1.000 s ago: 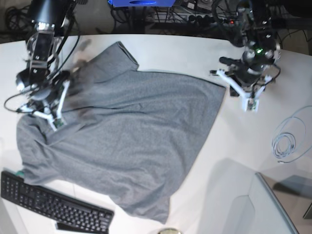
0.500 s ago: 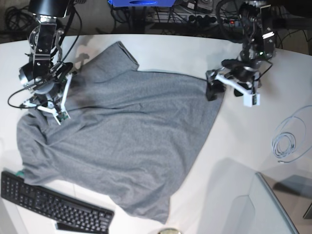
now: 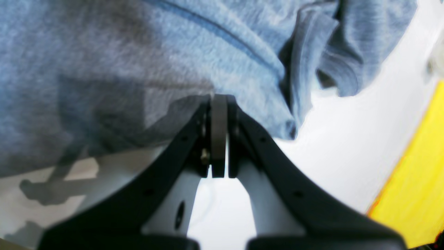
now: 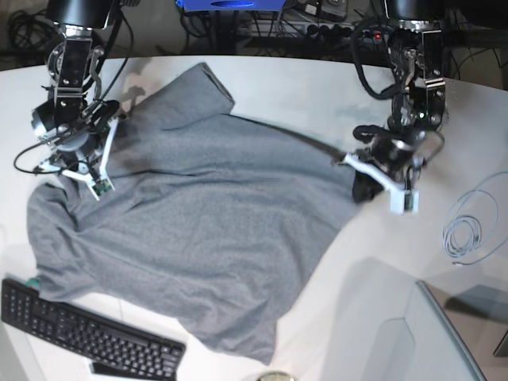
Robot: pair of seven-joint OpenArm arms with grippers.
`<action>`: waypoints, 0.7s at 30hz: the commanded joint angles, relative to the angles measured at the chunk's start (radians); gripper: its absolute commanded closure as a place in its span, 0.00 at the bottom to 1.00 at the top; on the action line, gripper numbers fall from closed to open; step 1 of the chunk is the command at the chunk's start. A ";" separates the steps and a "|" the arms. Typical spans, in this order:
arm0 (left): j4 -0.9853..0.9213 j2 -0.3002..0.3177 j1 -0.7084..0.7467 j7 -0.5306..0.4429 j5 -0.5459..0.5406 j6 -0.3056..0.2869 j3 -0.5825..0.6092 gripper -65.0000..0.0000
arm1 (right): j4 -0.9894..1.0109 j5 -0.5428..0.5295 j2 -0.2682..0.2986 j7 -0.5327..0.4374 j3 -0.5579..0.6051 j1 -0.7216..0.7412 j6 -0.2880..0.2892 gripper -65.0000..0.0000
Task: Layout the t-shirt on the table in an organized manner, then fold the t-shirt properly
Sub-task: 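Grasp the shirt edge with the left gripper and pull it toward the right gripper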
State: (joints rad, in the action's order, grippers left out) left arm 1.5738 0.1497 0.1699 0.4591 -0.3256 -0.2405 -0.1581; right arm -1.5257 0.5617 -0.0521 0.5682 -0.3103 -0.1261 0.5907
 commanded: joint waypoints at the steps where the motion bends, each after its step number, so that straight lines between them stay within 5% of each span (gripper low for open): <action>1: 0.063 -0.011 -0.005 -0.020 0.039 0.016 0.055 1.00 | 0.006 0.004 0.005 -0.009 -0.003 0.012 -0.010 0.99; 4: 0.156 -0.011 -0.025 -0.018 0.268 0.094 0.268 1.00 | 0.043 0.004 0.010 -0.009 -0.003 0.013 -0.010 0.99; 11: -0.060 -0.072 -0.226 0.206 0.560 0.096 0.713 1.00 | 0.049 0.004 0.011 -0.009 -0.005 0.013 -0.010 0.99; 21: -0.299 -0.106 -0.224 0.221 0.800 0.096 0.929 1.00 | 0.047 0.005 0.013 -0.009 -0.028 0.015 -0.010 0.99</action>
State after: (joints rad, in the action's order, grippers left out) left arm 1.2648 0.0498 -0.0544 0.6704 0.4770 -0.1524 0.7696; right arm -1.4639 0.5625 -0.0467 0.5682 -0.3344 -0.1226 0.5903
